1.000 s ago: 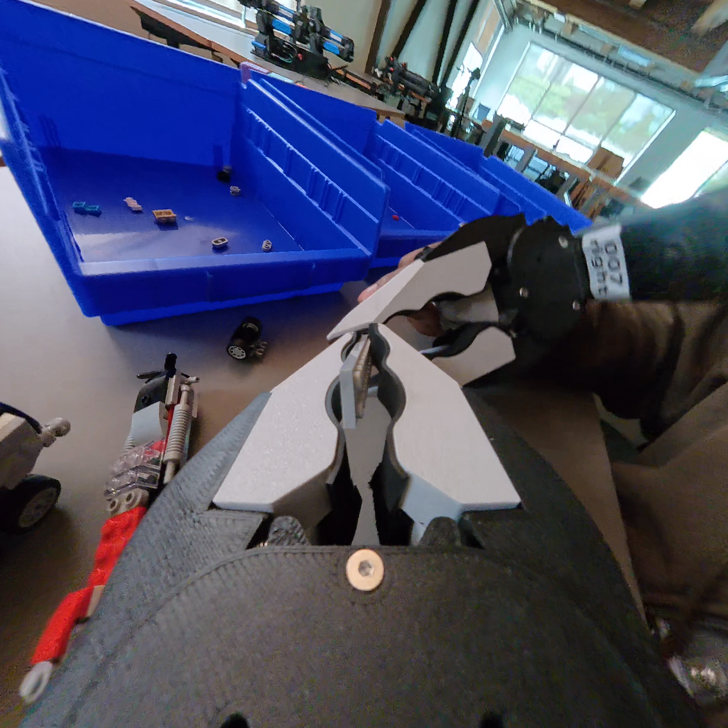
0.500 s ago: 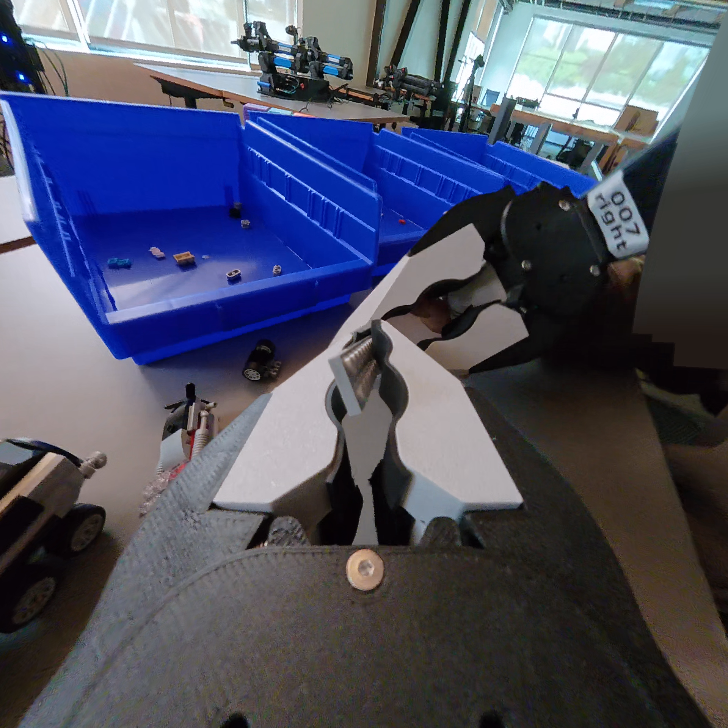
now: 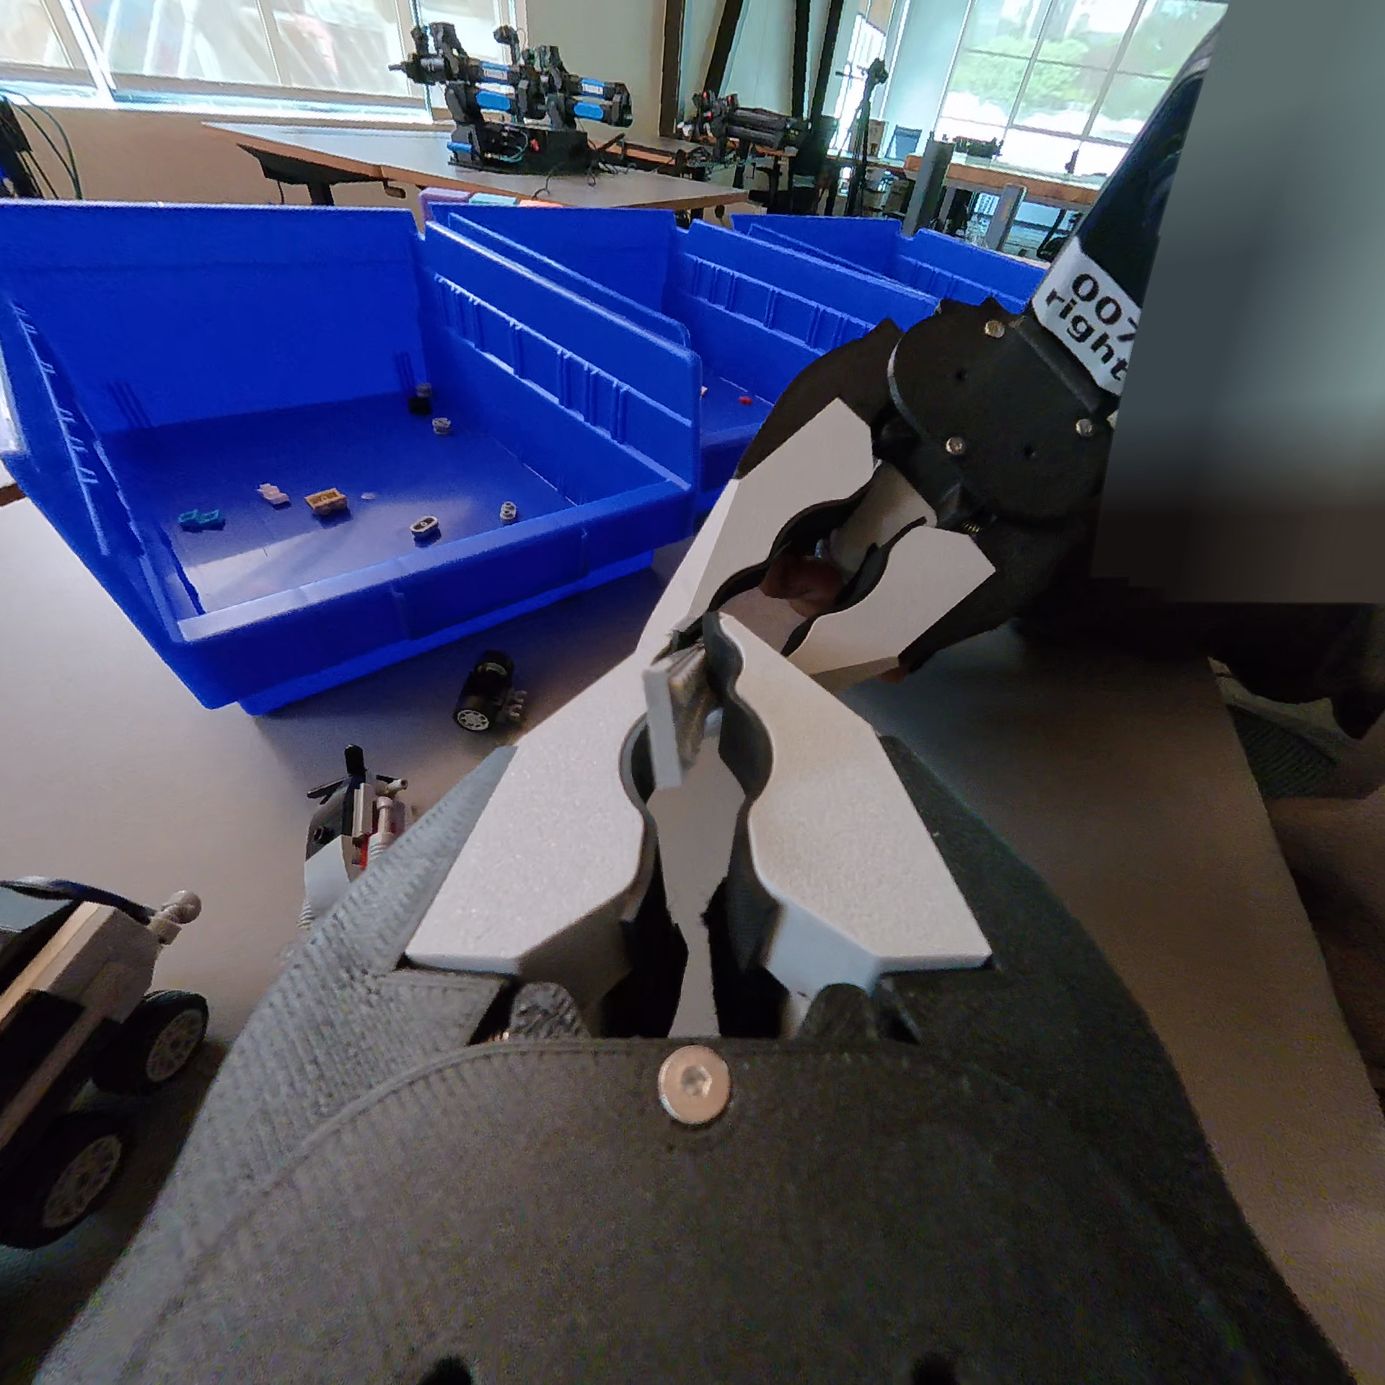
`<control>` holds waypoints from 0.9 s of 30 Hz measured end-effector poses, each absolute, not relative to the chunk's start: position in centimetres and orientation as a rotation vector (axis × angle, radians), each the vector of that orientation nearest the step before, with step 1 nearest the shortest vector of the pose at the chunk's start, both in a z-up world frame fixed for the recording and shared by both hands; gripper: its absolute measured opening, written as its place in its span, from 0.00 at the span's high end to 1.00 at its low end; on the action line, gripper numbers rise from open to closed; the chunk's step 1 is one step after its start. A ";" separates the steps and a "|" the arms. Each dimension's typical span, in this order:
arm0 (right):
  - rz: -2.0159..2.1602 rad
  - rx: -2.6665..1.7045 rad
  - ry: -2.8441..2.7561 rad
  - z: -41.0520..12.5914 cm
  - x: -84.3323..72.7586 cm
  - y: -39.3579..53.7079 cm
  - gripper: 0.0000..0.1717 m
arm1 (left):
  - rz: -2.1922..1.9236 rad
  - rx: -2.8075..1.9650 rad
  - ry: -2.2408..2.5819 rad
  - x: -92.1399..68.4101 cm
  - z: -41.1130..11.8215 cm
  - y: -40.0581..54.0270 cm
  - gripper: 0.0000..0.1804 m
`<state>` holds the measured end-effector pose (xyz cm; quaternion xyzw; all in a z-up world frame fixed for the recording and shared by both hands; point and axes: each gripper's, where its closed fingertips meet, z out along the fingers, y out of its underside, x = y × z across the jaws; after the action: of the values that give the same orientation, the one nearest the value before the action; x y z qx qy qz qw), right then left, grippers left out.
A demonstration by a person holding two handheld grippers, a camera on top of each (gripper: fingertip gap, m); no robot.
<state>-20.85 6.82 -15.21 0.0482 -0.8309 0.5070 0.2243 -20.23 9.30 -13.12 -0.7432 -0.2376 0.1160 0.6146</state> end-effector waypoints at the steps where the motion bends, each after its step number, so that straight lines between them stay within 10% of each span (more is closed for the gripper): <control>1: 1.404 0.132 -2.299 -15.3 -20.9 6.9 0.90 | 0.257 -1.716 -0.556 -20.2 -13.2 9.3 0.96; 20: 1.236 0.254 -2.192 -14.7 -21.5 8.5 0.90 | -0.241 -1.395 -0.773 -20.3 -11.8 9.0 0.95; 27: 1.159 0.008 -2.045 -10.6 -23.6 14.8 0.90 | -0.222 -1.225 -0.737 -21.0 -8.7 6.7 0.74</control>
<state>-23.55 14.83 -10.56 0.0031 -0.8030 0.4548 0.3852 -20.96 6.67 -8.68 -0.5603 -0.3374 -0.1015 0.7496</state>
